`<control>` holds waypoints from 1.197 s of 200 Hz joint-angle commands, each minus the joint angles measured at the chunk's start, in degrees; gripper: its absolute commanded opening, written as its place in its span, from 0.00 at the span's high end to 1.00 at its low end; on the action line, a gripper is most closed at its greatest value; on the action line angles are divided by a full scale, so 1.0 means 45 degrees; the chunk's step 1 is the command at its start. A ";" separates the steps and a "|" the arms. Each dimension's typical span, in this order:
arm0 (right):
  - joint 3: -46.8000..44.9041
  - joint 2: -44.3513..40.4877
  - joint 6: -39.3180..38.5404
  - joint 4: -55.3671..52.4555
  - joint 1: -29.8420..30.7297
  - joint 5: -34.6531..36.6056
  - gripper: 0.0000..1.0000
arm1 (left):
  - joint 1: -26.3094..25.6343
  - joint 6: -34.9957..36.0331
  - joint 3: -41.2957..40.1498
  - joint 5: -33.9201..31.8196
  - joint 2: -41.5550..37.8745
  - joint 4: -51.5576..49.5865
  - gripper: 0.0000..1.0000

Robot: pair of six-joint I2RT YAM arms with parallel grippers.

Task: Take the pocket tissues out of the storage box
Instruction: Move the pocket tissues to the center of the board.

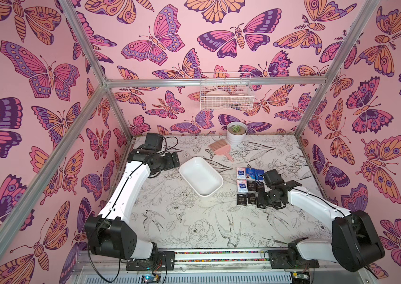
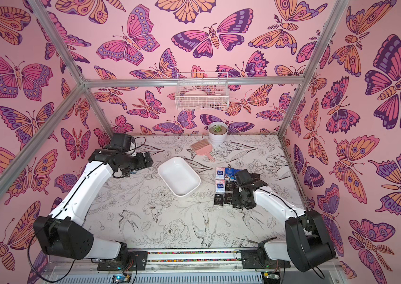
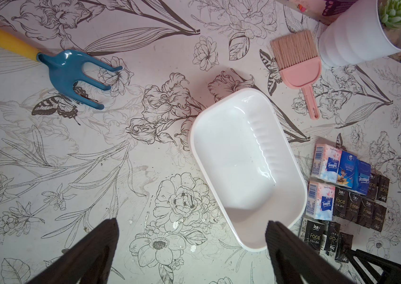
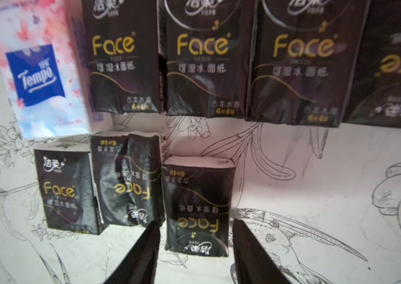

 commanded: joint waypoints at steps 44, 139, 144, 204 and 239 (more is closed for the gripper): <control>-0.0531 0.0632 0.0084 0.0757 -0.0424 -0.0011 0.64 | -0.0095 0.0072 0.0088 -0.0031 -0.0081 -0.0152 0.00; -0.0057 0.1628 -0.0161 0.0881 -0.0444 0.0216 0.65 | -0.0088 0.0090 0.0146 -0.0065 -0.0013 -0.0153 0.00; -0.0019 0.1654 -0.0162 0.0856 -0.0444 0.0218 0.65 | -0.0095 0.0088 0.0152 -0.0065 0.0010 -0.0148 0.00; 0.0592 0.1740 -0.0381 0.0495 -0.0454 0.0423 0.62 | -0.0080 0.0127 0.0150 -0.0098 -0.0043 -0.0202 0.00; 0.1003 0.0989 -0.0509 -0.0035 -0.0462 0.0528 0.59 | -0.0090 0.0146 0.0162 -0.0172 -0.0051 -0.0217 0.00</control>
